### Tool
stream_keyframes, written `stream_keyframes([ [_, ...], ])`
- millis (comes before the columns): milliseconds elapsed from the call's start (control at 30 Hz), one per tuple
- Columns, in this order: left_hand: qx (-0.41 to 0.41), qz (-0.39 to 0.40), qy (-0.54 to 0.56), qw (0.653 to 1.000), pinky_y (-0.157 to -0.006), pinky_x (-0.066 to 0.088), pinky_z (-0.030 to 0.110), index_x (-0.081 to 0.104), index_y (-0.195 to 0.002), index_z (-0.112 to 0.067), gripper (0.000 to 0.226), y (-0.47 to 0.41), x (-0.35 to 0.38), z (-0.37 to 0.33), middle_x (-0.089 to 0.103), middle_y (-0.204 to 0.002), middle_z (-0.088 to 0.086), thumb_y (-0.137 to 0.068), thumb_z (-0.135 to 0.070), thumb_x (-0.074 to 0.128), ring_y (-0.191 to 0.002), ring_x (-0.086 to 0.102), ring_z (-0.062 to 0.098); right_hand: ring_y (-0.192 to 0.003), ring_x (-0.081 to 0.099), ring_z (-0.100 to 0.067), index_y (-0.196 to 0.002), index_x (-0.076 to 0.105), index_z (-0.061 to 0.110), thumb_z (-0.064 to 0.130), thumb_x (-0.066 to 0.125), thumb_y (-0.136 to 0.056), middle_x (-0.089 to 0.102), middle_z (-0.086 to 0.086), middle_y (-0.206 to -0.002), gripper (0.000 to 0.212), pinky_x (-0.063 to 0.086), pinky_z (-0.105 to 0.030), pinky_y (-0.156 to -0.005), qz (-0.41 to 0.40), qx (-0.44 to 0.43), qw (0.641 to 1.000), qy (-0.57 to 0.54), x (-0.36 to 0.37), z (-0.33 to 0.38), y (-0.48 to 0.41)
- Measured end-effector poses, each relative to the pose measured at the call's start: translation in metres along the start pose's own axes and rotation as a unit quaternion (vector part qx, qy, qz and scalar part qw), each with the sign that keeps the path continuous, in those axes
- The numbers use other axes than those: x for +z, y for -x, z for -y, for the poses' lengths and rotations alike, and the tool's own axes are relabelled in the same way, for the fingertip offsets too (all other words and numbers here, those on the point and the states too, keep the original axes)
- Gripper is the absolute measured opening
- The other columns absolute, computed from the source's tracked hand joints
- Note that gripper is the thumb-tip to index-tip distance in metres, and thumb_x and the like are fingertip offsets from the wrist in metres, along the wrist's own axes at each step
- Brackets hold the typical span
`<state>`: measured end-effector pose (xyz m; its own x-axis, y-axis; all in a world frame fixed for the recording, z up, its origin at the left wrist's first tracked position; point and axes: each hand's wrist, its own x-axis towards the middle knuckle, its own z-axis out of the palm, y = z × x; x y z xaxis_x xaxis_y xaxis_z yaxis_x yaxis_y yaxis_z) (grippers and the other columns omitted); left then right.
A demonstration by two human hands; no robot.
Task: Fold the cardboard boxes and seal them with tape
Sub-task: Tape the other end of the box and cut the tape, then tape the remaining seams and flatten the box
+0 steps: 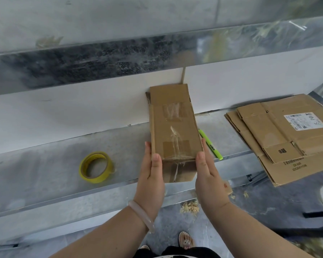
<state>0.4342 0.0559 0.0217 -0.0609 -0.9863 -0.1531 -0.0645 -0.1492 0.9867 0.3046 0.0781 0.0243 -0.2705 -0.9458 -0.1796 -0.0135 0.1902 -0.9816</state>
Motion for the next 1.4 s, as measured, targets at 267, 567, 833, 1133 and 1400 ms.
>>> stream_keyframes([
  [267, -0.016, 0.000, -0.020, 1.000, -0.087, 0.034, -0.001, 0.022, -0.150, -0.031, 0.050, -0.003, -0.013, -0.018, 0.044, -0.132, -0.032, -0.102, -0.032, 0.036, -0.109, 0.043, -0.026, -0.103, 0.042, 0.025, -0.145, 0.034, 0.039, 0.030, 0.028, -0.106, 0.045, 0.034, -0.121, 0.040, 0.025, 0.013, -0.065, 0.046, 0.015, 0.996, 0.073, -0.015, 0.018, 0.004],
  [567, -0.024, -0.040, -0.052, 0.998, -0.107, 0.038, 0.031, 0.047, -0.138, -0.032, 0.059, 0.003, -0.005, -0.021, 0.058, -0.128, -0.015, -0.090, -0.064, 0.034, -0.120, 0.052, 0.003, -0.134, 0.021, 0.014, -0.146, 0.006, 0.056, 0.060, 0.025, -0.096, 0.016, 0.040, -0.144, 0.054, 0.019, 0.007, -0.090, 0.163, 0.048, 0.985, 0.039, -0.032, 0.014, 0.000],
  [833, -0.140, -0.141, 0.240, 0.950, -0.084, 0.056, 0.039, 0.064, -0.117, -0.013, 0.029, 0.013, -0.016, -0.026, 0.073, -0.103, 0.011, -0.103, -0.020, 0.040, -0.101, 0.068, 0.024, -0.120, 0.048, -0.009, -0.147, 0.019, 0.050, 0.056, 0.050, -0.086, 0.044, 0.019, -0.137, 0.068, 0.042, -0.028, -0.102, 0.124, 0.092, 0.988, 0.004, -0.062, 0.010, -0.007],
  [1133, -0.121, -0.138, 0.114, 0.976, -0.077, 0.055, 0.032, 0.071, -0.101, -0.014, 0.033, 0.018, -0.029, -0.001, 0.074, -0.091, 0.007, -0.102, -0.013, 0.039, -0.090, 0.065, 0.019, -0.109, 0.055, 0.005, -0.133, 0.037, 0.049, 0.056, 0.070, -0.073, 0.052, 0.024, -0.129, 0.069, 0.049, -0.023, -0.085, 0.085, -0.020, 0.996, 0.018, -0.076, 0.025, 0.000],
  [1400, -0.258, 0.025, 0.248, 0.934, -0.107, 0.038, 0.051, 0.056, -0.128, -0.014, 0.094, 0.014, -0.042, 0.016, 0.066, -0.122, 0.010, -0.069, -0.081, 0.026, -0.117, 0.059, 0.029, -0.126, 0.035, 0.011, -0.130, 0.033, 0.060, 0.024, 0.075, -0.080, 0.030, 0.050, -0.128, 0.074, 0.039, -0.023, -0.101, 0.095, -0.250, 0.933, 0.242, -0.070, 0.046, -0.009],
])
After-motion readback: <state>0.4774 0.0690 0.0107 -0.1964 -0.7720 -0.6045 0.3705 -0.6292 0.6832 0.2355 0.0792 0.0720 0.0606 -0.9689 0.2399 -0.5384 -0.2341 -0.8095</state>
